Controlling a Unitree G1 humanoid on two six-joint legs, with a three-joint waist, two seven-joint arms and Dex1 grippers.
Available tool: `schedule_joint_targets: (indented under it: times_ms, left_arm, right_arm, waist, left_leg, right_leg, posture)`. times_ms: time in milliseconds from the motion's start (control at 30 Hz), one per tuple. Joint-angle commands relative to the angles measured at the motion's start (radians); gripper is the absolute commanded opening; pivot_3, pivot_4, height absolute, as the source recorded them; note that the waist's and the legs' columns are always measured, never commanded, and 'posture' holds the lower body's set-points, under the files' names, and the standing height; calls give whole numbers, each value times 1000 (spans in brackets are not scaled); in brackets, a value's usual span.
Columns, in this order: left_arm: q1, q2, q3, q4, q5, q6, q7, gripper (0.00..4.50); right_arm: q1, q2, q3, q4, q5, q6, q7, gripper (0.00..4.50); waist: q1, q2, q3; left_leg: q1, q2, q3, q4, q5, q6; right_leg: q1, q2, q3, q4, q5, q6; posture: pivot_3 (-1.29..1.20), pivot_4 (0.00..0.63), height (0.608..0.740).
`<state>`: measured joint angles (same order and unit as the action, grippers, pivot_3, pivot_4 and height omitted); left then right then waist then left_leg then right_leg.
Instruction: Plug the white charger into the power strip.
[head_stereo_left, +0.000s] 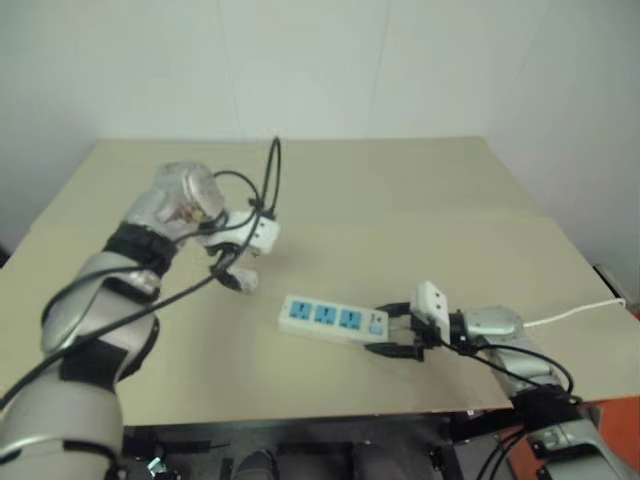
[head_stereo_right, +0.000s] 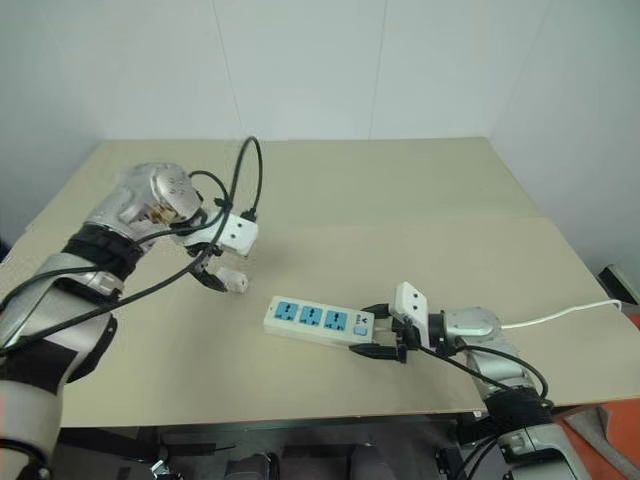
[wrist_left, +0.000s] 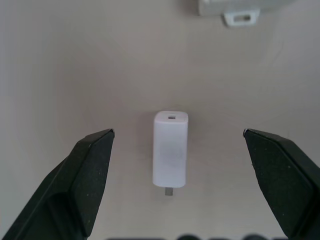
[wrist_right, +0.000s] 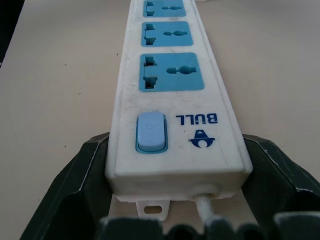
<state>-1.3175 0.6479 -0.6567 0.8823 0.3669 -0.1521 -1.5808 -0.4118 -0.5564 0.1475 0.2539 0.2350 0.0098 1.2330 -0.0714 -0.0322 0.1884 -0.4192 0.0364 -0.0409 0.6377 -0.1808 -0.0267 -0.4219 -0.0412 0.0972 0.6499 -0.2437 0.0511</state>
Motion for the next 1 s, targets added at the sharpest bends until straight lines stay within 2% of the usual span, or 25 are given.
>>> schedule_joint_targets:
  times_ms: [33, 400, 500, 800, 1000]
  left_arm:
    - [-58, -43, -12, 78, 62, -40, 15, 4500]
    - [-117, -172, -42, 263, 202, -144, 130, 4500]
    - [-128, -200, -35, 291, 209, -151, 104, 4500]
    - [-145, -216, -76, 326, 306, -229, 142, 4500]
    - [-148, -231, -68, 347, 318, -231, 156, 4500]
  right_arm:
    - [25, 21, 20, -40, -16, 5, -29, 3418]
    - [71, 34, 25, -107, -14, 46, -64, 3418]
    - [79, 38, 27, -120, -17, 57, -75, 3418]
    - [98, 59, 41, -155, -28, 80, -123, 3418]
    - [102, 65, 49, -161, -40, 84, -142, 3418]
  waist:
    - [0, 0, 0]
    - [1, 0, 0]
    - [0, 0, 0]
    - [-1, 0, 0]
    - [-1, -1, 0]
  left_leg:
    - [0, 0, 0, 0, 0, 0]
    - [0, -1, -1, 4, 0, 0]
    - [0, -1, -1, 4, 0, 0]
    - [0, -1, -1, 4, 0, 0]
    - [1, -1, -1, 5, 0, 0]
  right_leg:
    - [0, 0, 0, 0, 0, 0]
    - [1, 0, 0, 4, 0, 1]
    - [0, 0, 0, 5, 0, 1]
    - [0, 0, 0, 6, 0, 1]
    - [0, 0, 0, 6, 0, 1]
  posture:
    - [0, 150, 740]
    - [0, 150, 740]
    - [0, 150, 740]
    - [0, 150, 740]
    - [0, 150, 740]
